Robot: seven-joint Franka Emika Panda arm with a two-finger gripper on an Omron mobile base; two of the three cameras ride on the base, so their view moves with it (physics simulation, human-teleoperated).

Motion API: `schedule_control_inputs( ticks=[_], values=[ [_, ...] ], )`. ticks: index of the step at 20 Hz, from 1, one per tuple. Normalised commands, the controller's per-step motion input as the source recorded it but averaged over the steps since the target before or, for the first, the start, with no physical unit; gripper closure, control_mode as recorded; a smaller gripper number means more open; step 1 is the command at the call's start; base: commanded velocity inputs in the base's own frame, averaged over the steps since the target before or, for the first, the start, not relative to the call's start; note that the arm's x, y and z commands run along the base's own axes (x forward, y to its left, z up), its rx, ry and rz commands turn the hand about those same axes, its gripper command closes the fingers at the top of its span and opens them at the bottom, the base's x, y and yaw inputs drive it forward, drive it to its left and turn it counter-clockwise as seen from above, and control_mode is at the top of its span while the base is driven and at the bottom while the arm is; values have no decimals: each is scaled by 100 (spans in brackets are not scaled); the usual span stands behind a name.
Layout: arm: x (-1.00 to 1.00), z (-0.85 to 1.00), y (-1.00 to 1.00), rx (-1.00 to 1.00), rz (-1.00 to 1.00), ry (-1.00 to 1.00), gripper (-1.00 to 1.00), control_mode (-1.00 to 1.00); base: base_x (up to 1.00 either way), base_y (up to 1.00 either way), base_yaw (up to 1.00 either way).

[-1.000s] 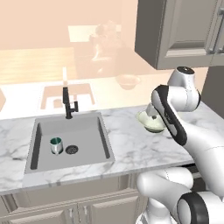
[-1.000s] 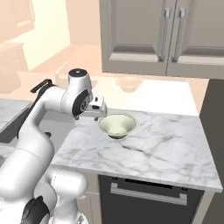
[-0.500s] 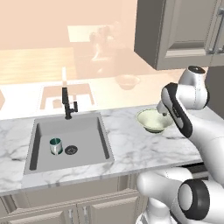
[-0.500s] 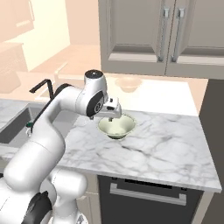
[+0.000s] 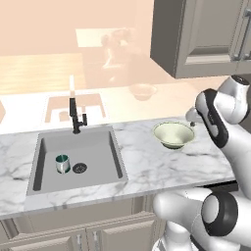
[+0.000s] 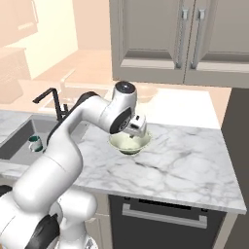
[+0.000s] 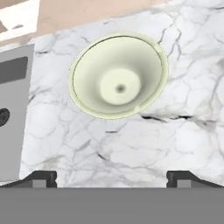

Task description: Pick the mug and place it in the sink. Pick the bowl and place it in the open cabinet and then close the cabinet.

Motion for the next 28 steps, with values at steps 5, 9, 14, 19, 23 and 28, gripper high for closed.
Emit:
schedule_control_inputs(
  ticks=[5, 9, 14, 19, 23, 28],
  values=[
    [0, -20, -13, 29, -13, -10, -100, -100, 0, 0, 0],
    [0, -29, 0, 26, -14, -3, -100, -100, 0, 0, 0],
    [2, -29, 0, 16, -14, 0, -100, -100, 0, 0, 0],
    [14, -27, 0, 6, -17, 4, -100, -100, 0, 0, 0],
    [12, -23, -15, 6, -15, 7, -100, -100, 0, 0, 0],
    [35, -27, -11, 5, -12, 8, -100, -100, 0, 0, 0]
  ],
)
